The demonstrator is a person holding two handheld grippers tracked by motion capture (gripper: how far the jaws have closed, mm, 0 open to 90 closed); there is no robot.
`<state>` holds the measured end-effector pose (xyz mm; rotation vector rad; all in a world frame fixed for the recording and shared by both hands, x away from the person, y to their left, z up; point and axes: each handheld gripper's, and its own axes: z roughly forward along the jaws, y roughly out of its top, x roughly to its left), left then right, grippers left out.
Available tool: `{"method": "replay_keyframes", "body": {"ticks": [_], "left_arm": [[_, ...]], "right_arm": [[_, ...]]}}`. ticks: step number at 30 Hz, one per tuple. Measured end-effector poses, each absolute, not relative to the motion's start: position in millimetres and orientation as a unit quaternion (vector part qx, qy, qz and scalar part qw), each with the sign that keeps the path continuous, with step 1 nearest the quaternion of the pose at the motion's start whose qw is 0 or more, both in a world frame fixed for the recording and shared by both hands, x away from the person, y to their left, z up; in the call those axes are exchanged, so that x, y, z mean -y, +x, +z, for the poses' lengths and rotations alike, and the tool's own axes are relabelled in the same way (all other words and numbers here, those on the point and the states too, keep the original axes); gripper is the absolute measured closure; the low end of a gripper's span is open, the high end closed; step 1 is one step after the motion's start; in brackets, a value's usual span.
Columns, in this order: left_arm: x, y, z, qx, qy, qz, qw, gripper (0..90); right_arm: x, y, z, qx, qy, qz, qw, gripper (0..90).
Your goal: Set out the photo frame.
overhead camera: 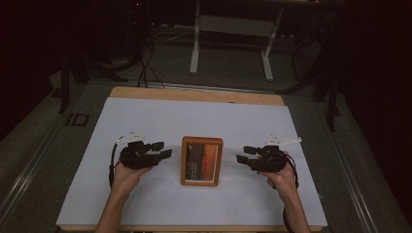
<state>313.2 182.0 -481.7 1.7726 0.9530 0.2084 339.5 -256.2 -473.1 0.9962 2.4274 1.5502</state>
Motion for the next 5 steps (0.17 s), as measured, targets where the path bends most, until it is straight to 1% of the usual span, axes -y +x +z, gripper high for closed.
{"method": "replay_keyframes", "body": {"ticks": [1, 2, 3, 5], "left_arm": [[-183.7, 313.7, -482.6, -0.407, 0.744, 0.098, 0.520, 46.2], [-185.4, 314.5, -484.8, -0.430, 0.746, 0.119, 0.495, 46.1], [-185.4, 314.5, -484.8, -0.430, 0.746, 0.119, 0.495, 46.1], [-185.4, 315.2, -487.9, -0.452, 0.746, 0.151, 0.465, 46.1]], "right_arm": [[257.6, 339.8, -473.5, -0.797, 0.330, 0.503, 0.053, 41.6], [259.0, 340.0, -473.9, -0.799, 0.333, 0.498, 0.056, 41.8], [259.0, 340.0, -473.9, -0.799, 0.333, 0.498, 0.056, 41.8], [262.8, 341.5, -475.8, -0.807, 0.343, 0.476, 0.073, 42.2]]}}
